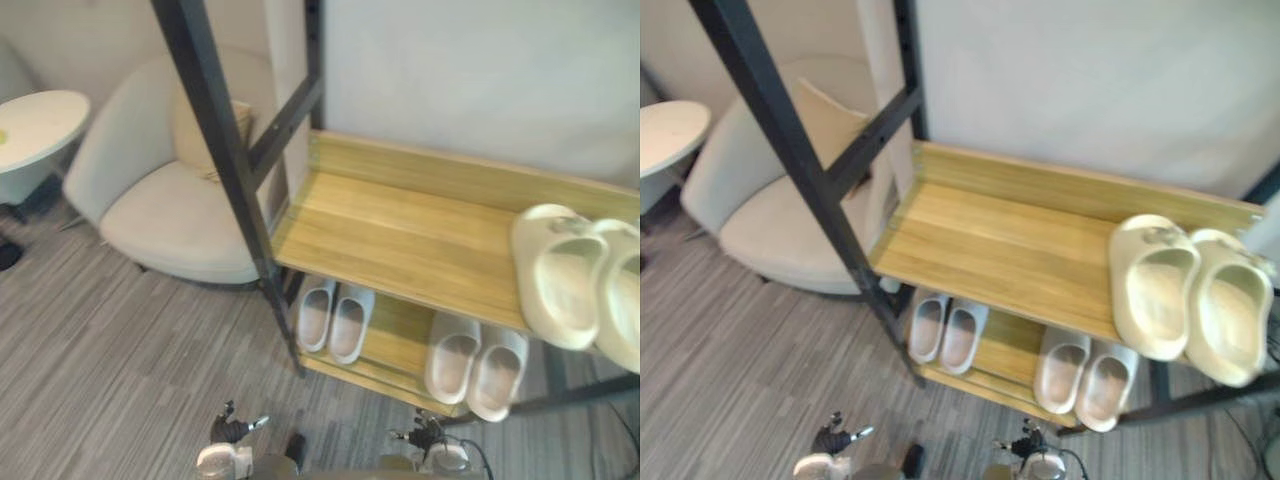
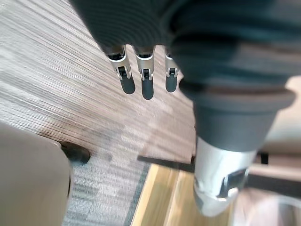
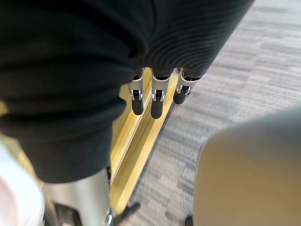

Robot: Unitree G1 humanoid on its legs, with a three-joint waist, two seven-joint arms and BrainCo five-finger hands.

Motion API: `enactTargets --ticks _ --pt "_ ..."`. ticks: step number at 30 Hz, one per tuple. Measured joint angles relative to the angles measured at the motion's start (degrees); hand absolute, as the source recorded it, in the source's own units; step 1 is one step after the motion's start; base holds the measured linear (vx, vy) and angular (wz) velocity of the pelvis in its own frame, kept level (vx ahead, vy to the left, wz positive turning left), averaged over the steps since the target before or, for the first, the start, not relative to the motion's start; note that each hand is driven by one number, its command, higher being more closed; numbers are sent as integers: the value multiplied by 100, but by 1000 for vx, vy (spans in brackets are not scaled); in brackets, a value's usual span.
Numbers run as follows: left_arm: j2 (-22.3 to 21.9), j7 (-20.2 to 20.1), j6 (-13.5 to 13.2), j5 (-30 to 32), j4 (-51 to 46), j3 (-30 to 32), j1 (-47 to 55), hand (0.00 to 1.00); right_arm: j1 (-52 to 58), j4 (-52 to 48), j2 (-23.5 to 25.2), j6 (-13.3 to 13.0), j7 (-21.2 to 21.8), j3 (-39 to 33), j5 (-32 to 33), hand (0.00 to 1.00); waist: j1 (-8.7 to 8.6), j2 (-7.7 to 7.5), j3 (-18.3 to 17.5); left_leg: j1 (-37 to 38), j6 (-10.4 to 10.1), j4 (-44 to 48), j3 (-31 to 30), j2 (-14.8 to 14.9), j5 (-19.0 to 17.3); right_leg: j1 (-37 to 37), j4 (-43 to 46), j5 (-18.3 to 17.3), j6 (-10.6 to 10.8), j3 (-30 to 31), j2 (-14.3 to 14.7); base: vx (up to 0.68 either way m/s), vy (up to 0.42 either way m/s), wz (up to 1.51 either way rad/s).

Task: Organize the slippers on the shoe rack

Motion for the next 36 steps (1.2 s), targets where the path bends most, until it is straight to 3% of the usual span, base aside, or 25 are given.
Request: enactTargets --ticks 2,6,7,8,9,11,13,14,16,17,18,20,21,27,30,32,36 --pt "-36 8 -4 -1 -6 58 -77 0 -115 -29 47 -5 -25 5 13 0 193 -17 27 -160 -120 0 -187 -34 112 106 -266 -188 -85 -89 -6 -4 -202 55" --pt "-270 106 -11 -19 -75 206 -295 0 -449 -186 67 -14 -156 -3 29 0 202 74 102 -751 -304 26 -435 14 623 200 -847 -196 -125 -666 154 -112 -169 109" --pt "-339 103 -11 -20 -103 204 -330 0 -545 -188 62 -8 -189 -14 53 0 186 84 146 -857 -269 -78 -281 8 974 192 -863 -131 -233 -832 187 -131 -87 113" --pt "-412 103 -13 -19 -160 203 -322 0 -587 -200 62 -11 -207 -13 53 0 155 69 150 -790 -218 -624 11 49 1658 201 -986 11 -447 -1038 212 -192 -51 145" --pt "-455 100 -9 -18 -187 219 -386 0 -620 -218 66 -17 -213 -26 53 0 87 26 190 -888 -194 -403 701 111 1498 275 -1181 96 -555 -1304 133 -214 -63 144" --pt "-461 98 16 -13 -213 348 -478 0 -614 -416 104 -13 -225 -78 53 0 20 67 366 -1143 390 1603 2581 523 -44 389 -1104 71 -599 -1844 158 -182 -57 123" --pt "-465 99 55 -2 -191 368 -437 0 -443 -451 139 -17 -226 -194 52 0 -95 114 337 -1002 415 2666 3452 977 -757 387 -930 53 -630 -2342 130 -265 19 99" --pt "-461 88 96 23 -97 301 -453 0 -241 -450 132 -10 -226 -276 52 0 -109 136 316 -622 204 2958 3595 1153 -1128 420 -976 7 -661 -2715 38 -231 65 71" --pt "-459 89 103 118 72 269 -480 0 -112 -422 109 -10 -226 -460 52 0 -169 234 236 -328 24 2729 3537 1280 -1274 432 -1027 -13 -616 -2912 22 -93 81 62" --pt "-455 88 108 146 208 199 -511 0 -94 -385 94 -9 -237 -585 52 0 -256 354 166 -224 -138 2248 3320 1215 -1327 345 -995 -12 -485 -2979 19 -95 146 98" --pt "-447 84 114 222 347 123 -594 0 -83 -265 81 24 -237 -743 55 0 -402 397 147 -62 -146 1619 3137 1040 -1342 253 -1046 39 -363 -2952 53 -132 180 104" --pt "-273 81 128 245 520 -17 -688 0 -98 12 173 61 -204 -798 50 0 -379 247 150 137 -92 924 3013 799 -1057 253 -1256 245 -275 -2827 -15 -135 195 60" --pt "-219 77 130 282 590 -59 -630 0 -118 60 165 59 -208 -807 52 0 -374 241 141 207 17 793 2898 716 -975 405 -1519 440 -235 -2710 8 -77 139 25" --pt "-117 83 113 279 728 -2 -477 0 -328 301 165 62 -206 -807 13 0 -320 228 108 247 217 509 2797 530 -717 455 -1730 745 -143 -2554 -72 -66 94 13" --pt "-126 86 86 262 725 186 -474 0 -358 253 190 62 -208 -804 3 0 -304 220 212 503 307 302 2577 398 -606 307 -767 663 -68 -2549 -347 -85 73 33" --pt "-181 92 89 213 652 232 -483 0 -221 150 253 64 -212 -898 8 0 -346 94 255 635 450 186 2104 193 -655 -178 440 423 -142 -2039 -604 -90 27 103" --pt "-215 104 91 119 591 623 -532 0 -67 26 347 52 -216 -912 16 0 -336 -27 272 571 556 218 1085 148 -624 -643 573 61 -55 -704 99 33 -117 126"
